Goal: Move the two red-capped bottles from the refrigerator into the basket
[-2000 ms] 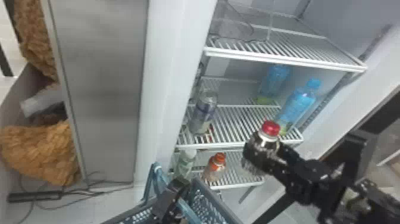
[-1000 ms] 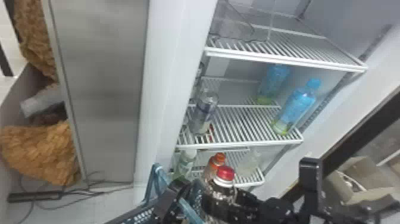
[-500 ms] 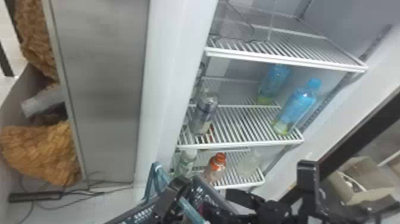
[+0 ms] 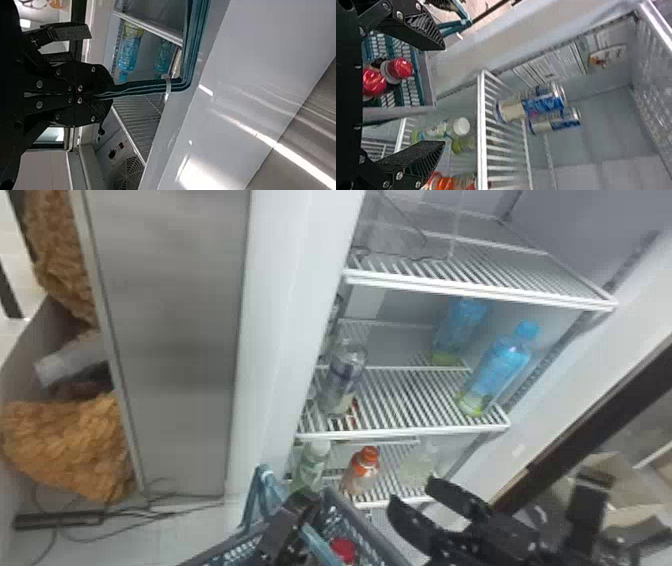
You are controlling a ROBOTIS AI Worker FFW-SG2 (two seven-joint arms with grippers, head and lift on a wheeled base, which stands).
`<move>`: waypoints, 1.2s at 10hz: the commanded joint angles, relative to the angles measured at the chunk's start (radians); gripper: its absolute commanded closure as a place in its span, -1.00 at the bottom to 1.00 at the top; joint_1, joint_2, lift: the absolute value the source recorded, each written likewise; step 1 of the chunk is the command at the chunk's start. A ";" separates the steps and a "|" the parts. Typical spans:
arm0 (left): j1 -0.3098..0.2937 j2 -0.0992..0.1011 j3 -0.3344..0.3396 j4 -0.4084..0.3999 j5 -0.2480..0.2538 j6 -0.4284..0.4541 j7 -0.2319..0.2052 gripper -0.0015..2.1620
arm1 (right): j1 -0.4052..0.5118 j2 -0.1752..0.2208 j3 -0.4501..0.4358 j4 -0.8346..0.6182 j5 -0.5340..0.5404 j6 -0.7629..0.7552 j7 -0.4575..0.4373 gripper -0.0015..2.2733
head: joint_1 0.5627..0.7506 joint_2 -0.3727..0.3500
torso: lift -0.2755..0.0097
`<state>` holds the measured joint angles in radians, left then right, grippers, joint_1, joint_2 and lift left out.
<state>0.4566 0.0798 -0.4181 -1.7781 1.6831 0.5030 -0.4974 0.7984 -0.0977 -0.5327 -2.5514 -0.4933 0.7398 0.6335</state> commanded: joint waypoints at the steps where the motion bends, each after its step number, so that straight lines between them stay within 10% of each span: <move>1: 0.005 0.000 -0.001 0.000 0.000 0.000 0.000 0.11 | 0.048 0.016 -0.034 0.007 -0.017 -0.072 0.002 -0.83 | 0.41 -0.94 | 0.93; 12: 0.022 -0.002 0.001 0.000 0.002 0.007 0.000 0.11 | 0.198 0.090 -0.064 0.430 -0.061 -0.865 0.031 -0.83 | 0.41 -0.94 | 0.93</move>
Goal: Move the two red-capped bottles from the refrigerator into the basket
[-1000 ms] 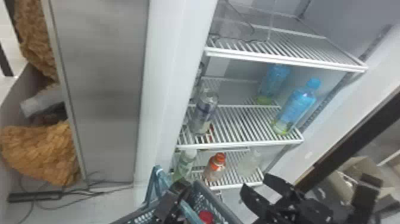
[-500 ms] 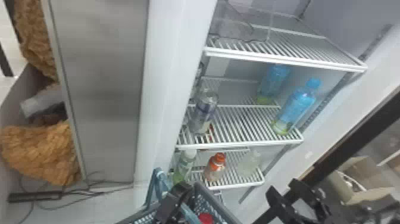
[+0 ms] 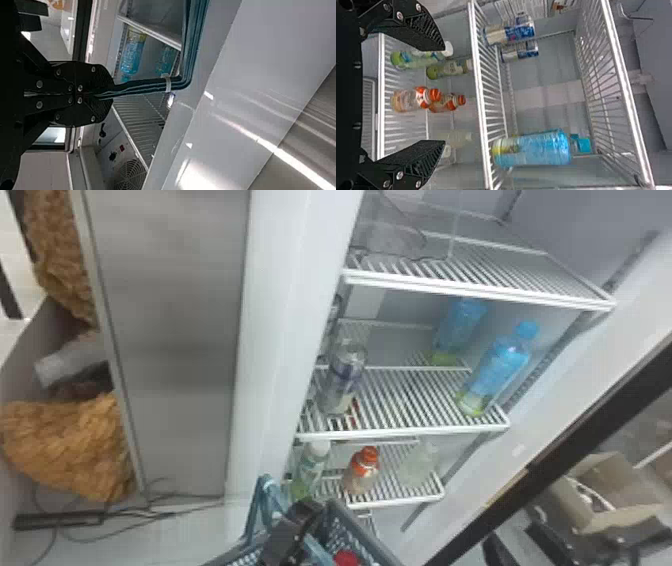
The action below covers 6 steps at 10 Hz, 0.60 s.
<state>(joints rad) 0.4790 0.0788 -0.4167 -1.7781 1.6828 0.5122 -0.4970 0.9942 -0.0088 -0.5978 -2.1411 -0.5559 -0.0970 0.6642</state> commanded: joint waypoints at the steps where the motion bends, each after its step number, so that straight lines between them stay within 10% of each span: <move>1: 0.004 -0.004 0.002 0.000 0.004 -0.002 0.000 0.11 | 0.002 0.003 0.002 0.049 0.011 -0.075 0.000 -0.83 | 0.41 -0.94 | 0.93; 6: 0.009 -0.010 0.004 0.000 0.010 0.003 0.000 0.11 | -0.003 -0.007 0.018 0.073 0.005 -0.099 0.000 -0.83 | 0.41 -0.94 | 0.93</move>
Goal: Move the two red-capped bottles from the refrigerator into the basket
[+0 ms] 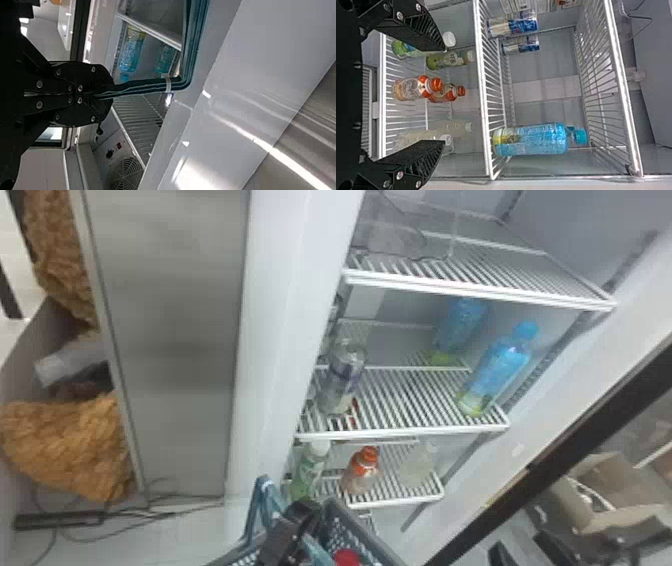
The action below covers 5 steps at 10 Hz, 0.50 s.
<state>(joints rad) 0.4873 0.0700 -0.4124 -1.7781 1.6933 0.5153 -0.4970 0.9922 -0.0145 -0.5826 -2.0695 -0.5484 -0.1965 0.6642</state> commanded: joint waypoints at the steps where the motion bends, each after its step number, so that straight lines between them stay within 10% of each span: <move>1: -0.001 -0.001 0.000 0.000 0.000 -0.002 0.000 0.11 | -0.001 -0.001 0.002 0.004 -0.004 0.000 0.000 -0.83 | 0.41 -0.94 | 0.93; 5: -0.001 0.010 -0.006 -0.007 -0.042 -0.029 -0.002 0.11 | -0.013 -0.007 0.002 0.016 -0.012 0.000 0.000 -0.83 | 0.41 -0.94 | 0.93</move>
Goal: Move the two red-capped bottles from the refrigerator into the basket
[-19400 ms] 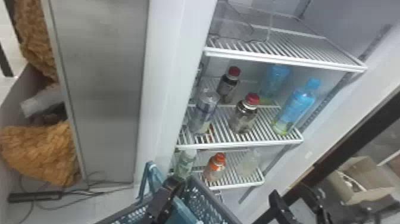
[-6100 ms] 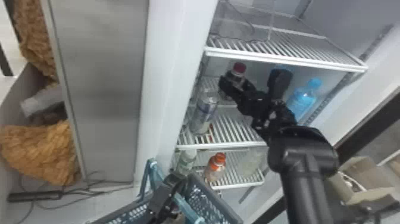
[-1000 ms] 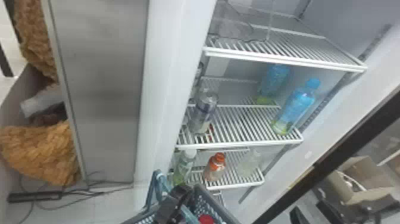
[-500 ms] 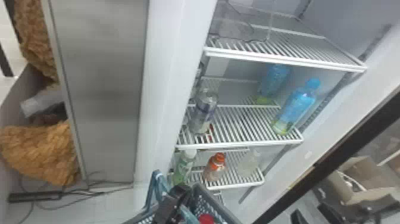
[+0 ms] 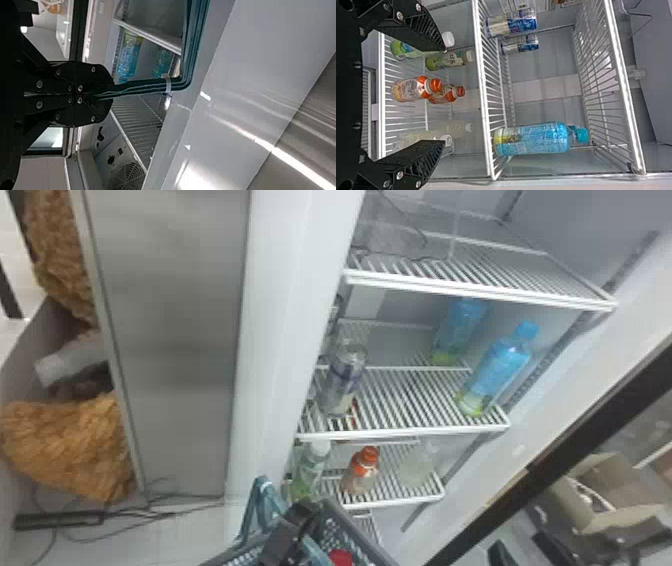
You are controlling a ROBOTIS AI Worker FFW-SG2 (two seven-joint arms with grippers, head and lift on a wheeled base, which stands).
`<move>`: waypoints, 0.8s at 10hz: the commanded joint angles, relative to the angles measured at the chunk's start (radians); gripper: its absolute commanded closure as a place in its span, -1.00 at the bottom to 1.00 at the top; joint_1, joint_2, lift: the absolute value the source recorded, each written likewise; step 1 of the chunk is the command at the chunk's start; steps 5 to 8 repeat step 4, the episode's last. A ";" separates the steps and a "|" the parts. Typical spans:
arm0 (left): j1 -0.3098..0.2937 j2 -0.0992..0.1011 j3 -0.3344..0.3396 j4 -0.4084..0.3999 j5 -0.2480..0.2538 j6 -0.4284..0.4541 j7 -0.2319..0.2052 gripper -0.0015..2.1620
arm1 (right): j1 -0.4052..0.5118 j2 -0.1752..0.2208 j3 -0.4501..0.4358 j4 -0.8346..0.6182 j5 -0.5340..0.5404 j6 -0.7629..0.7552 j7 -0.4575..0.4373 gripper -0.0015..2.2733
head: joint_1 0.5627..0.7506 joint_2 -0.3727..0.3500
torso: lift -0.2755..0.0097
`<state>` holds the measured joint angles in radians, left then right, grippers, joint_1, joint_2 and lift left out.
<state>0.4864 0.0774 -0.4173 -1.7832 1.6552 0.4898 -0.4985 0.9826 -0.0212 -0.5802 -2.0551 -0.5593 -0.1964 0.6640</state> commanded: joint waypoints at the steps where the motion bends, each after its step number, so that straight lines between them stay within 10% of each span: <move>1: -0.001 0.002 -0.004 -0.005 -0.006 -0.006 0.000 0.11 | -0.003 -0.003 0.002 0.004 -0.001 0.000 0.000 -0.83 | 0.41 -0.94 | 0.93; 8: 0.002 0.002 -0.004 -0.007 -0.006 -0.011 0.000 0.11 | -0.006 -0.003 0.004 0.007 -0.003 0.002 0.000 -0.83 | 0.41 -0.94 | 0.93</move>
